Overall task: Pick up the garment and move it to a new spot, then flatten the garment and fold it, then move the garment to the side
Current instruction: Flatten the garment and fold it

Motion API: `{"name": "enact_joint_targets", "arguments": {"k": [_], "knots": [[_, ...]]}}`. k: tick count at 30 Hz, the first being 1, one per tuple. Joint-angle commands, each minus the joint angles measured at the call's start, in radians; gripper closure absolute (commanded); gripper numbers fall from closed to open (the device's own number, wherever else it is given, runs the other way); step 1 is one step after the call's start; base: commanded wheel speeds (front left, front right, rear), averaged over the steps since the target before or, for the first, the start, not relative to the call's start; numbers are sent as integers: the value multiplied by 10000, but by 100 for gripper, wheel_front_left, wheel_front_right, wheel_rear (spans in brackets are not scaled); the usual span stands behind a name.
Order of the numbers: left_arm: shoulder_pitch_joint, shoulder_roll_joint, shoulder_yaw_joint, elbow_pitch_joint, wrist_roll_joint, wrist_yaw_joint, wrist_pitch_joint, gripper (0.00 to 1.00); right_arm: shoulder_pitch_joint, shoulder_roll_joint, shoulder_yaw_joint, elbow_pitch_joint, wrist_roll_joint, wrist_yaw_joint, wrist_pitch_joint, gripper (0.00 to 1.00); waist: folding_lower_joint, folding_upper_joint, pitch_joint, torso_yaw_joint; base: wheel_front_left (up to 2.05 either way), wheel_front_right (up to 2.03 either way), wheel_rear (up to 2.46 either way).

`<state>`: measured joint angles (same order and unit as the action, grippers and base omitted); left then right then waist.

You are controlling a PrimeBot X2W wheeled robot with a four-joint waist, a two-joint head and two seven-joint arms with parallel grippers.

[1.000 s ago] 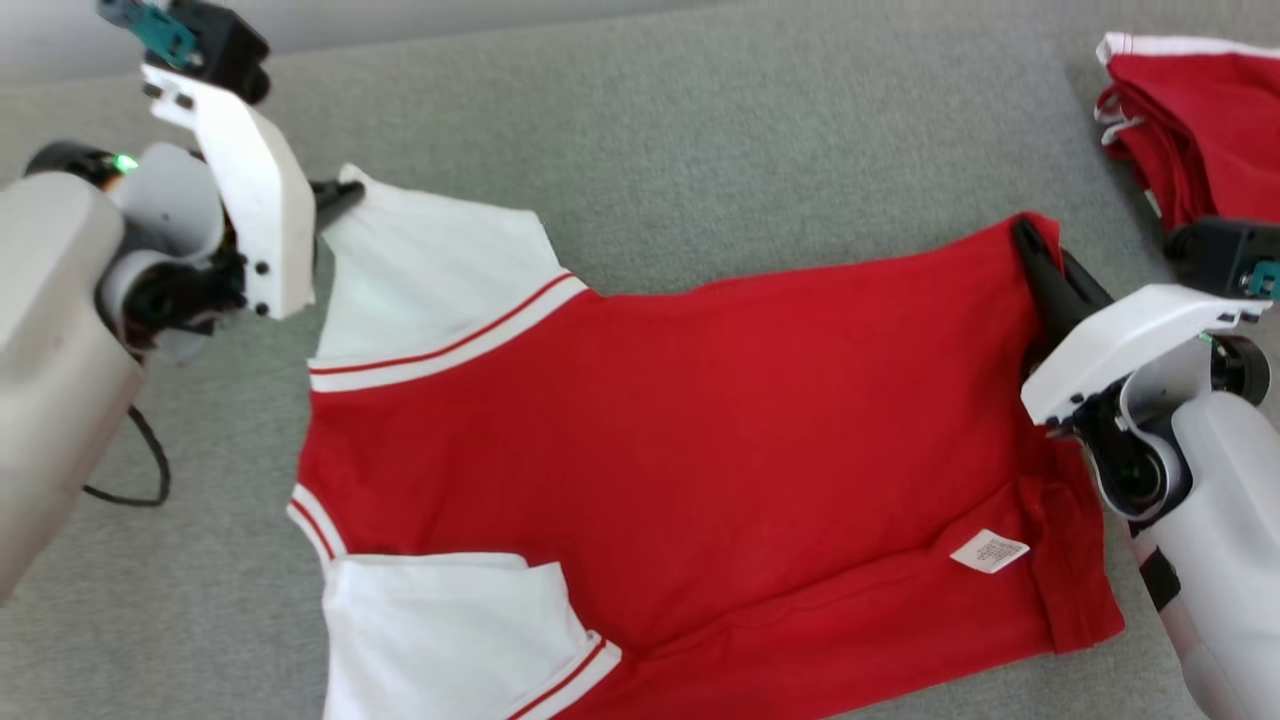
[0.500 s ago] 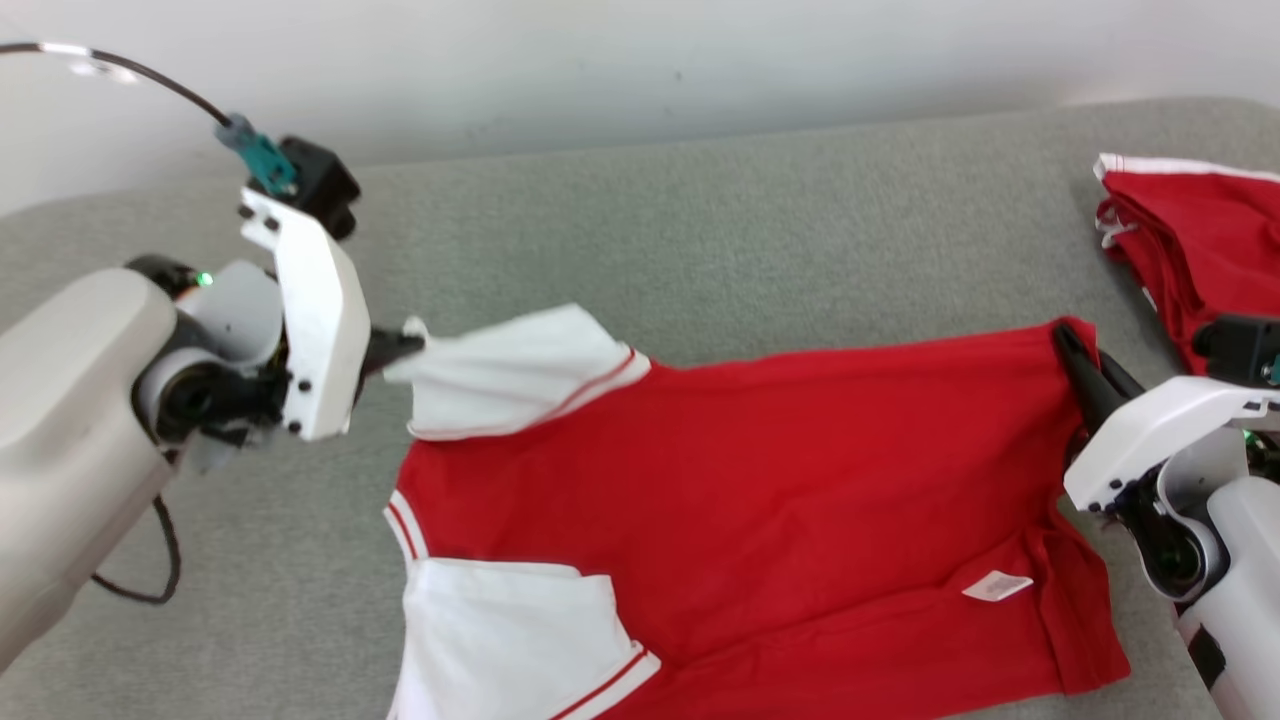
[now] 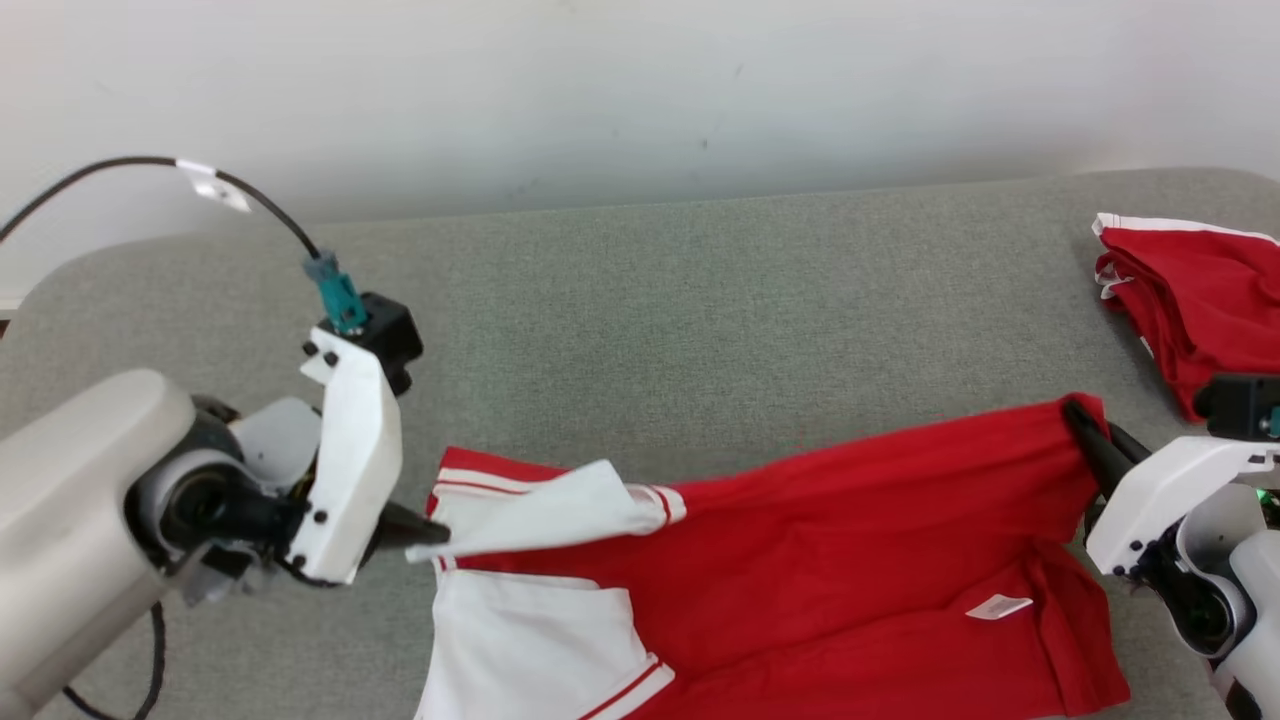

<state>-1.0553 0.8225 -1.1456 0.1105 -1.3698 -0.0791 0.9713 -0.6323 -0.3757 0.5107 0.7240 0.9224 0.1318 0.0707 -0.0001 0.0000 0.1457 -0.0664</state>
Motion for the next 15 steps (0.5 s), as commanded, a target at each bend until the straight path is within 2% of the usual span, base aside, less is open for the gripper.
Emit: {"name": "enact_joint_targets", "arguments": {"k": [1, 5, 13, 15], "knots": [[192, 129, -53, -184, -129, 88, 133, 100, 117, -148, 84, -36, 102, -27, 22, 100, 1, 0, -27, -2, 0, 0, 0], [438, 387, -209, -821, -376, 352, 514, 100, 211, -483, 654, -197, 386, -27, 343, 100, 1, 0, -57, -5, 0, 0, 0], [1101, 463, -514, -1370, -807, 588, 781, 100, 275, -1257, 1782, -742, 894, -27, 853, 100, 1, 0, -51, -31, 0, 0, 0], [1250, 464, -570, -1355, -801, 567, 715, 100, 303, -1433, 2070, -896, 1029, -27, 938, 95, 1, 0, -53, -46, 0, 0, 0]]}}
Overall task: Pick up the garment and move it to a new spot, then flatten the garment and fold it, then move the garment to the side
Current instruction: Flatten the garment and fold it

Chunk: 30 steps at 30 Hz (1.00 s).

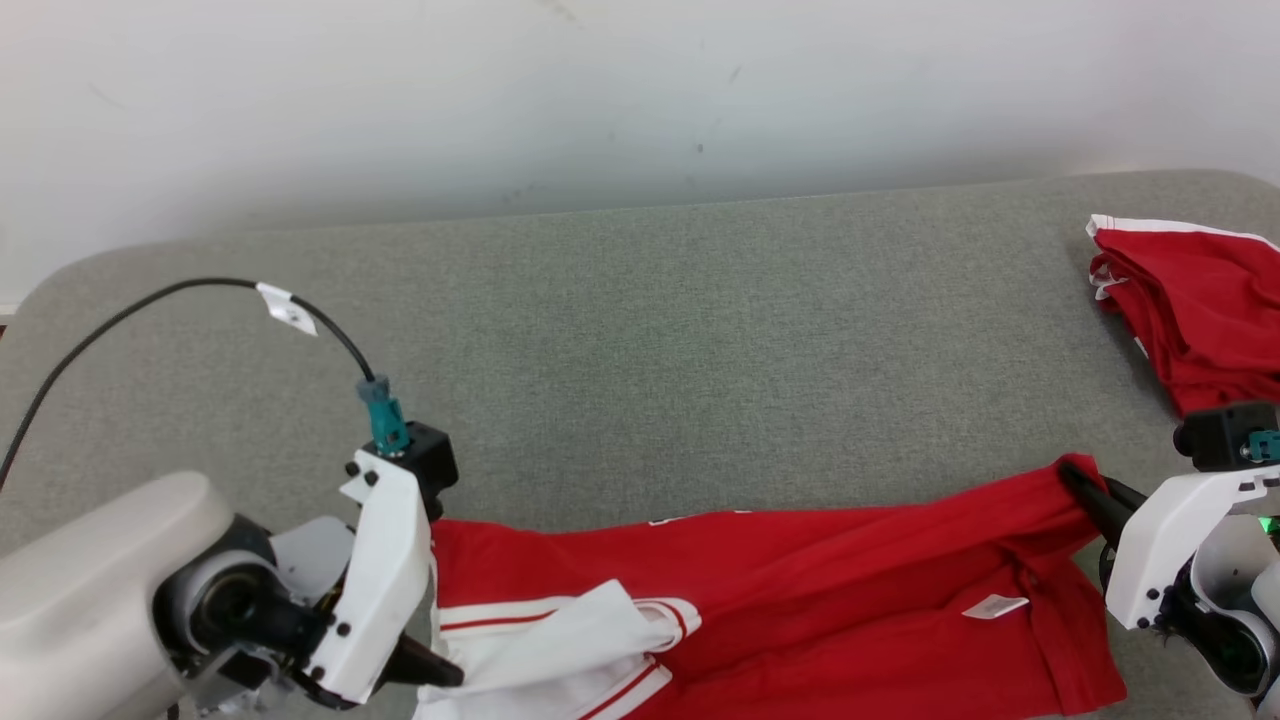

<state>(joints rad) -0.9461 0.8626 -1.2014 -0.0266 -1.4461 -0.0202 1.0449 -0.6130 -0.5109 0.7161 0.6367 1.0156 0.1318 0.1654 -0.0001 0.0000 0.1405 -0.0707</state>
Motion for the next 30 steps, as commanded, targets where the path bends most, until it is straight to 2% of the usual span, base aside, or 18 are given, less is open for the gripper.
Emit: {"name": "enact_joint_targets", "arguments": {"k": [1, 5, 8, 9, 10, 11, 12, 13, 20, 24, 30], "knots": [[231, 39, -38, 42, -60, -38, -54, 100, 116, -164, 143, -78, 162, -27, 52, 91, 1, 0, -2, -12, 0, 0, 0], [461, -152, -104, 142, -21, -64, -213, 100, 52, -350, 628, -138, 332, -27, 195, 79, 1, 0, 22, -42, 0, 0, 0], [677, -265, -157, 451, 32, -123, -442, 99, -48, -391, 904, -36, 468, -27, 374, 60, 1, 0, 41, -67, 0, 0, 0], [724, -309, -159, 579, 81, -163, -501, 78, -81, -394, 996, -24, 525, -27, 412, 33, 1, 0, 41, -78, 0, 0, 0], [779, -374, -168, 719, 82, -213, -577, 60, -101, -394, 1084, -13, 571, -27, 452, 0, 1, 0, 37, -89, 0, 0, 0], [846, -429, -186, 844, 94, -249, -624, 50, -105, -411, 1186, -16, 636, -27, 490, 0, 1, 0, 26, -101, 0, 0, 0], [909, -465, -200, 966, 111, -296, -690, 4, -111, -468, 1259, -24, 697, -27, 539, 0, 1, 0, 8, -114, 0, 0, 0], [955, -499, -208, 1080, 134, -326, -732, 0, -120, -519, 1332, -41, 754, -27, 555, 0, 1, 0, -17, -128, 0, 0, 0], [1114, -734, -206, 1538, 188, -526, -991, 0, -162, -948, 1789, -357, 1088, -27, 487, 0, 1, 0, -421, -157, 0, 0, 0], [1016, -680, -150, 1603, 327, -561, -1134, 0, -140, -1169, 1888, -564, 1301, -27, 457, 0, 1, 0, -632, -128, 0, 0, 0], [834, -499, 274, 1588, 636, -640, -2116, 0, -87, -1853, 1786, -1218, 1618, -27, 157, 0, 1, 0, -1070, -37, 0, 0, 0]]}}
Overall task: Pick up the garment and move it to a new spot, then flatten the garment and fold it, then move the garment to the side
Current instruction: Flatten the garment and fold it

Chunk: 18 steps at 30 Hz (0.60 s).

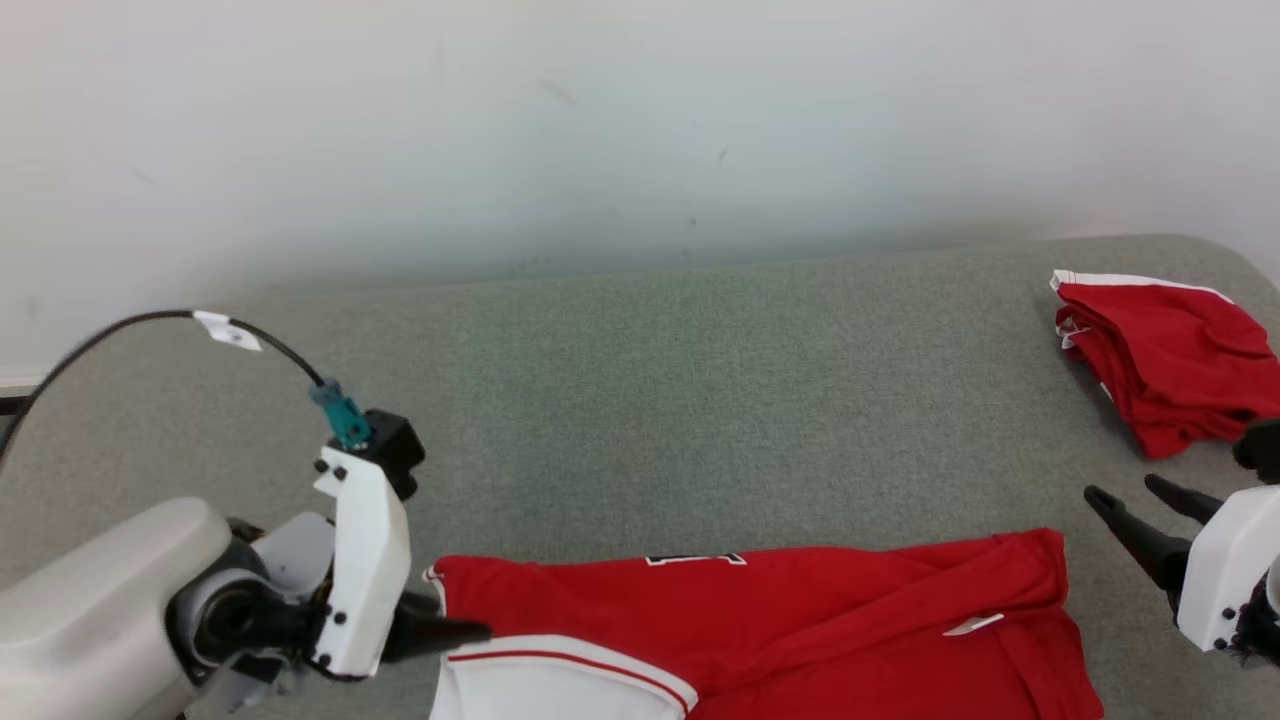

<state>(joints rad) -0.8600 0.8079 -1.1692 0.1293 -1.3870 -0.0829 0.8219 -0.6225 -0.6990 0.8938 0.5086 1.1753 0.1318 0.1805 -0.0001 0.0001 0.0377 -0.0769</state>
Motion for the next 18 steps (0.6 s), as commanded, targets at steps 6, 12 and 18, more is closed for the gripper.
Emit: {"name": "enact_joint_targets", "arguments": {"k": [6, 12, 18], "knots": [[228, 253, 814, -210, 502, 107, -2106, 0, 127, -501, -700, -772, -63, -27, -1167, 0, 1, -1, -389, 115, 0, 0, 0], [912, 447, 1792, -285, 1579, 1005, -5502, 0, 757, -232, -1977, -1262, -510, -27, -2874, 0, 1, -1, -508, 181, 0, 0, 0], [2200, 471, 2505, -374, 1898, 2115, -8319, 0, 1879, 594, -3750, -1183, -1363, -27, -4065, 0, 1, -1, -681, 283, 0, 0, 0]]}}
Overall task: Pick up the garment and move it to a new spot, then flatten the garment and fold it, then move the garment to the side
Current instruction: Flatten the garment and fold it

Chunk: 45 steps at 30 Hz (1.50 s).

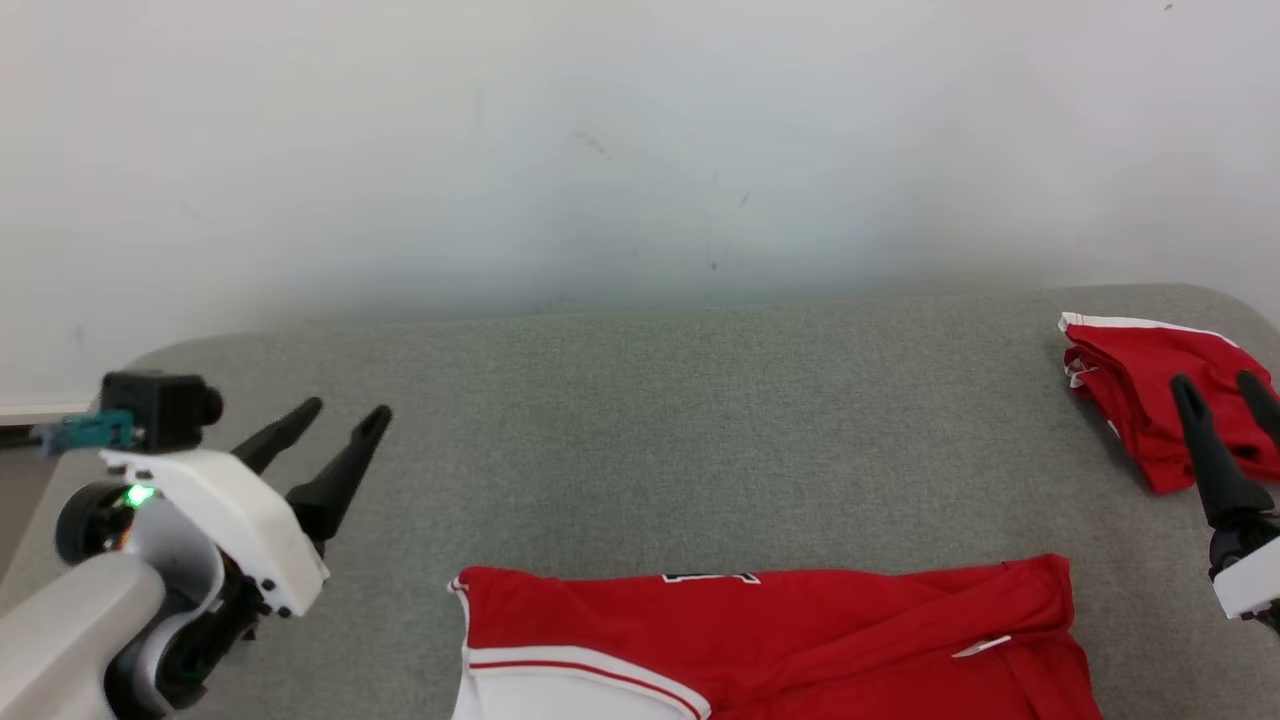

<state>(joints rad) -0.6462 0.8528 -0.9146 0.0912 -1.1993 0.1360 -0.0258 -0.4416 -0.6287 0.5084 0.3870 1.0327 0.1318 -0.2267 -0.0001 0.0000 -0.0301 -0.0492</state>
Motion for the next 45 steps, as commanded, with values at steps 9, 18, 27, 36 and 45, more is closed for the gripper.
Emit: {"name": "enact_joint_targets", "arguments": {"k": [9, 18, 27, 36, 45], "knots": [[2161, -336, 1318, -812, 448, 1692, -2347, 0, 2325, 1843, -2679, -918, -1985, -27, -341, 0, 1, 0, -44, 61, 0, 0, 0], [5359, -3020, 4991, -1465, 3365, 1576, -2385, 0, 4086, 3581, -3884, -1958, -3485, -27, -306, 0, 1, 0, 69, 56, 0, 0, 0], [7054, -5730, 6878, -1486, 6775, 684, -2386, 0, 4617, 4406, -4461, -1854, -4701, -27, -241, 0, 1, 0, 331, 27, 0, 0, 0], [7160, -6862, 7880, -835, 7901, -564, -2387, 0, 4249, 4491, -4723, -1866, -5151, -27, 108, 0, 1, 0, 353, 35, 0, 0, 0], [7043, -7451, 8286, -468, 8470, -1257, -2388, 0, 3329, 4379, -4648, -499, -5128, -27, 1709, 0, 1, 0, 475, -51, 0, 0, 0]]}}
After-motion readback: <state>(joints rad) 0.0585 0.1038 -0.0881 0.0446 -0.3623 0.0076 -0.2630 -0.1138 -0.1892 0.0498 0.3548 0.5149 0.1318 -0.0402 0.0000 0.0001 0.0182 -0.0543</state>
